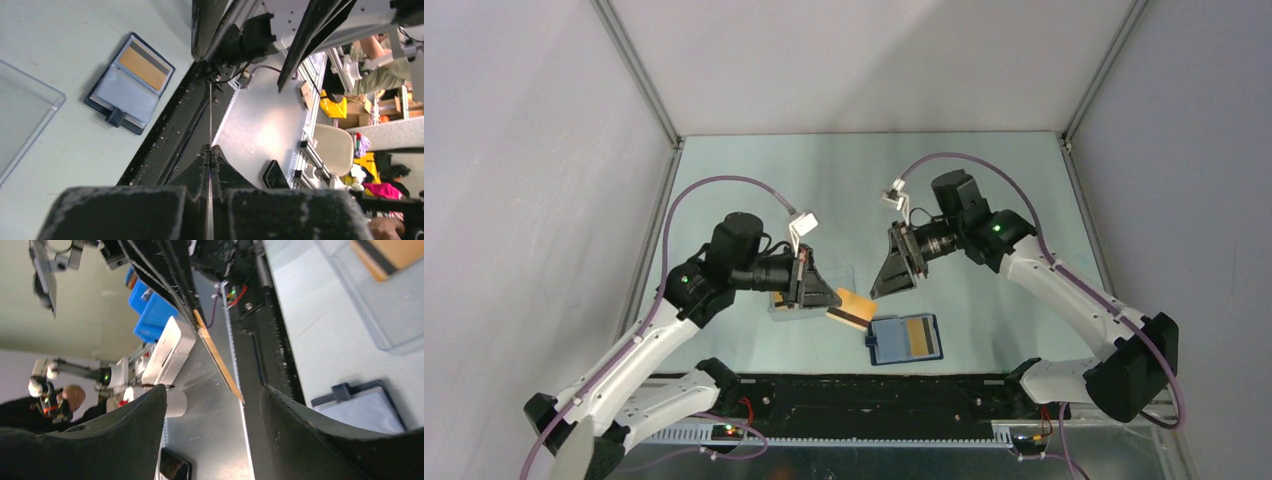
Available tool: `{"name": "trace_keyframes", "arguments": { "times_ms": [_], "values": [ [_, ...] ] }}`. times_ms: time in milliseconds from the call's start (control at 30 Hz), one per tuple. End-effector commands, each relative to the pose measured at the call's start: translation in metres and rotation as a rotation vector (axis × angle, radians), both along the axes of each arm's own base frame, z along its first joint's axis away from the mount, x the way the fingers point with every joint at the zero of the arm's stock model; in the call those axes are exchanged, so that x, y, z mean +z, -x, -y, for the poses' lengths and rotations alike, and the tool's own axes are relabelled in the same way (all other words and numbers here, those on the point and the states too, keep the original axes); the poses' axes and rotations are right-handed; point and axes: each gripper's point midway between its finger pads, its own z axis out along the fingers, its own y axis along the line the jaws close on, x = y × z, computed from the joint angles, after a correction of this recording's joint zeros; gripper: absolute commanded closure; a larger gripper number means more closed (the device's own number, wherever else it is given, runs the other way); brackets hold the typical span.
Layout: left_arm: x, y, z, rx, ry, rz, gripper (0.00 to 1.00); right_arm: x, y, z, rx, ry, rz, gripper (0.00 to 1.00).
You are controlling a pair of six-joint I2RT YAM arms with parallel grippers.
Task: Put the credit cards into the card holder
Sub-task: Insert the credit card into the card holder.
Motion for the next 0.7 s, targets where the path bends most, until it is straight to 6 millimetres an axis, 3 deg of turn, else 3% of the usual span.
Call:
{"name": "trace_keyframes", "arguments": {
  "times_ms": [0, 233, 600, 667],
  "values": [
    [0.026, 0.02, 0.005, -0.125, 0.073, 0.044, 1.0, -0.005, 0.034, -0.011, 0.169, -0.024, -0.023, 0.31],
    [0.032, 0.032, 0.009, -0.185, 0.094, 0.029, 1.0, -0.001, 0.048, -0.026, 0.233, -0.052, -0.041, 0.47],
    [0.037, 0.031, 0.011, -0.182, 0.096, 0.037, 1.0, -0.004, 0.055, -0.036, 0.268, -0.052, -0.074, 0.74],
    [0.036, 0.028, 0.01, -0.168, 0.091, 0.043, 1.0, -0.004, 0.055, -0.036, 0.273, -0.057, -0.075, 0.75]
  ]
}}
